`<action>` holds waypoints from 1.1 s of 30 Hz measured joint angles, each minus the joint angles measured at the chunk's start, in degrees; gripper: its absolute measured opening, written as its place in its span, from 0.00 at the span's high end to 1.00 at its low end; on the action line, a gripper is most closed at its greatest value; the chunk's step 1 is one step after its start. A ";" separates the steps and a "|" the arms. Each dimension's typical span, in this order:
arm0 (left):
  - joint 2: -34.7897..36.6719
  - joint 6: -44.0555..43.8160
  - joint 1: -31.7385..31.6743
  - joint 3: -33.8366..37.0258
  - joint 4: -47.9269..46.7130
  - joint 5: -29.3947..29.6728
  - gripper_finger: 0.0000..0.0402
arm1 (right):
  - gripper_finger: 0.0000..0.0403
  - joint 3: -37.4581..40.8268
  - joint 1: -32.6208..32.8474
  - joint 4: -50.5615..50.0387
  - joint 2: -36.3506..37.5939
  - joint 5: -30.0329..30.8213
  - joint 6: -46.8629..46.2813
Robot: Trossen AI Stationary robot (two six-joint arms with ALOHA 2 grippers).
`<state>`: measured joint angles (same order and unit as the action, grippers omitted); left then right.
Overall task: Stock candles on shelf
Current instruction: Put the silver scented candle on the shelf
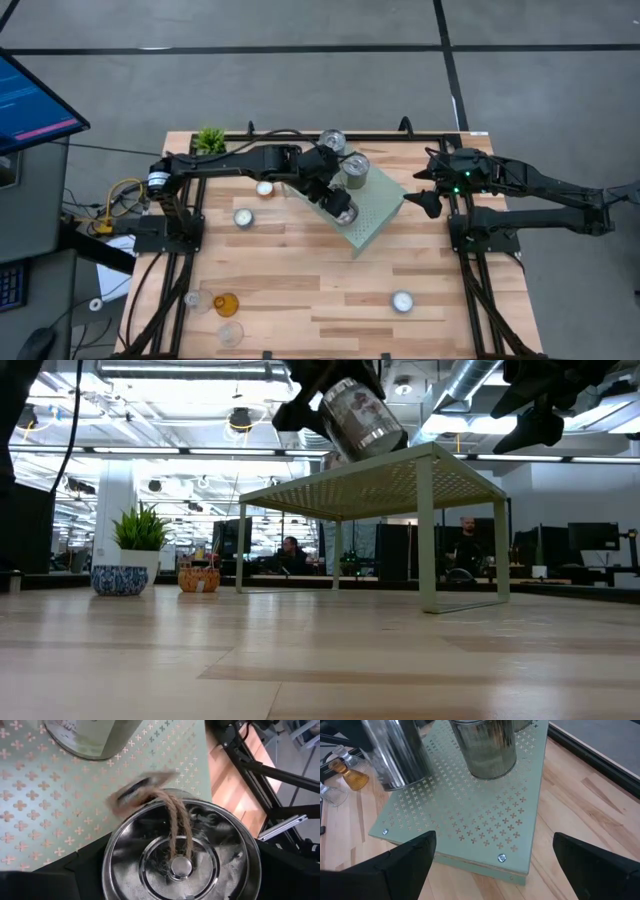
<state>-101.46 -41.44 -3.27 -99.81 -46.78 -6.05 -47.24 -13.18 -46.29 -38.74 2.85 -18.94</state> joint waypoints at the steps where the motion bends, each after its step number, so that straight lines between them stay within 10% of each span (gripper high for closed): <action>1: 0.03 0.00 0.00 0.00 -0.02 0.01 0.12 | 0.03 0.00 0.01 0.00 0.02 0.00 0.00; 33: 9.09 2.44 -0.59 0.02 0.82 1.33 0.05 | 0.03 0.00 0.01 -0.03 0.01 -1.16 2.40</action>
<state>-92.37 -39.00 -3.86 -99.79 -45.96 -4.72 -47.24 -13.17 -46.33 -38.73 1.69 -16.53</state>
